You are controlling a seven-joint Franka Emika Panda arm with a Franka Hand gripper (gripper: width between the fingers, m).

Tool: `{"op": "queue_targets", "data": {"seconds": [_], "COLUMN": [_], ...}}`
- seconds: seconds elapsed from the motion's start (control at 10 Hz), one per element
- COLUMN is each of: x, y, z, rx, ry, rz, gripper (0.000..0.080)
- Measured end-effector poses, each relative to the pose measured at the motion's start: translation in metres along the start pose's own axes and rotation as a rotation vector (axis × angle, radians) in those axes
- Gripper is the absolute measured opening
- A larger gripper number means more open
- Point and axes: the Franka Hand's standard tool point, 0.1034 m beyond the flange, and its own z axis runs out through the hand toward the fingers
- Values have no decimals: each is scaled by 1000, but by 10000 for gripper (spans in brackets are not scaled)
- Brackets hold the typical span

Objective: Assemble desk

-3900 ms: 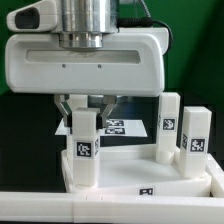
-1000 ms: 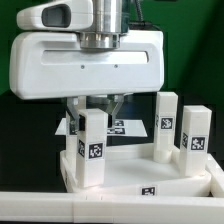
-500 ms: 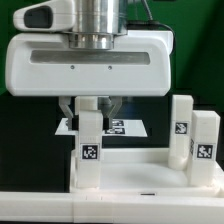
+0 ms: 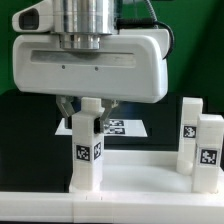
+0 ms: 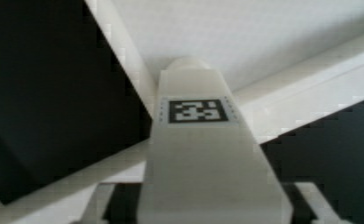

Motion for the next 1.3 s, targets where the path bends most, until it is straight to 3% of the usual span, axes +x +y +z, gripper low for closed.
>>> {"op": "queue_targets", "data": {"seconds": [0.5, 0.7, 0.8, 0.9, 1.0, 1.1, 1.3], "x": [-1, -1, -2, -4, -8, -11, -11], "y": [1, 1, 0, -3, -6, -8, -3], "z": [1, 1, -1, -2, -2, -1, -1], "rx": [-6, -6, -5, -4, -5, -4, -3], "ry": [-7, -7, -6, -7, -7, -10, -10], "rz": [420, 369, 318, 267, 133, 30, -171], "gripper": [290, 290, 474, 589, 589, 637, 646]}}
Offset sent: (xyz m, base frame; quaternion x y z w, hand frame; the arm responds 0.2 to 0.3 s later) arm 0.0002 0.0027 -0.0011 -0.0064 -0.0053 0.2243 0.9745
